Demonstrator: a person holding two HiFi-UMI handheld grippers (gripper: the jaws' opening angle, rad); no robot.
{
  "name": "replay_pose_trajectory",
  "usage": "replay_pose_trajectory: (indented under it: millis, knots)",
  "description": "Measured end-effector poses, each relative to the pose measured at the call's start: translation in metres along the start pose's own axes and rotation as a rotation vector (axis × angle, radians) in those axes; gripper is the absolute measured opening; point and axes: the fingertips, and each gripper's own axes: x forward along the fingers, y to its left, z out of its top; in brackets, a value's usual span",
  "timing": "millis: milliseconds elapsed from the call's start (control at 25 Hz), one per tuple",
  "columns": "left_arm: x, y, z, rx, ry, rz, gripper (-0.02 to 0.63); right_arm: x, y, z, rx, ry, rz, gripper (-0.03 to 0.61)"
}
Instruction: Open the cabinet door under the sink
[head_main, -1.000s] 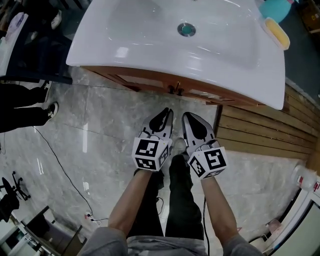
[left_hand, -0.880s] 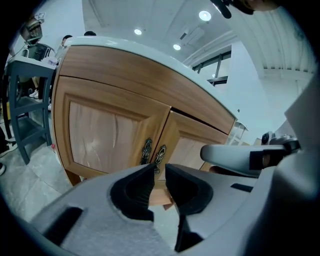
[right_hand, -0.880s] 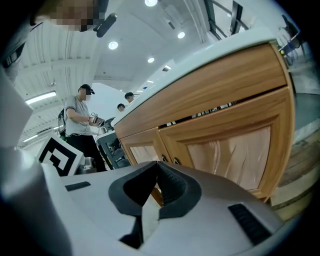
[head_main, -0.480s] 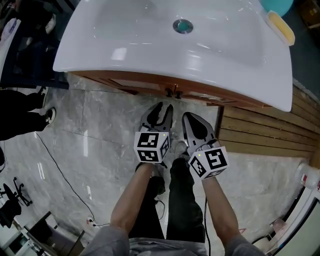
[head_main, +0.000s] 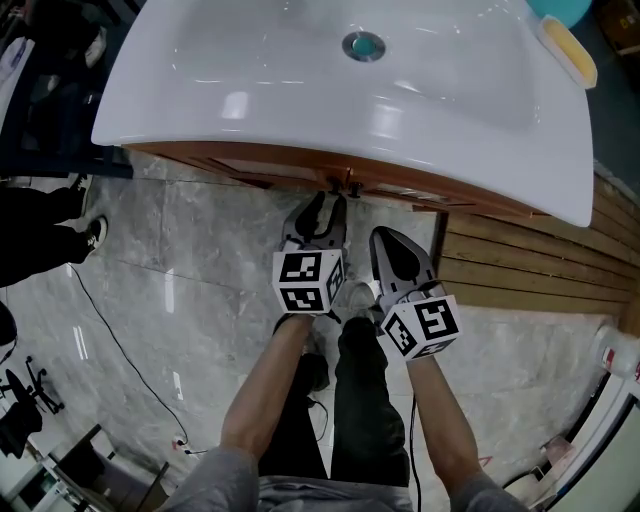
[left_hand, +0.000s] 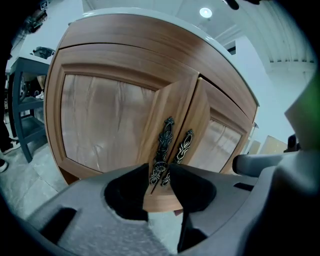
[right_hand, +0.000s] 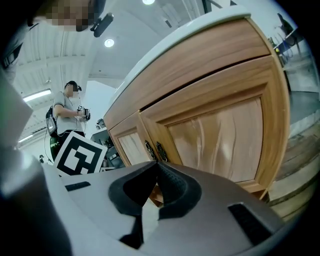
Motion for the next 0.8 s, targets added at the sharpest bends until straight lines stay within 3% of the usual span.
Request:
replay_pose_trajectory:
  millis: [800]
  knots:
    - [0.015, 0.000, -0.001, 0.022, 0.008, 0.018, 0.087, -0.003, -0.014, -0.007, 0.024, 0.012, -0.012, 0.009]
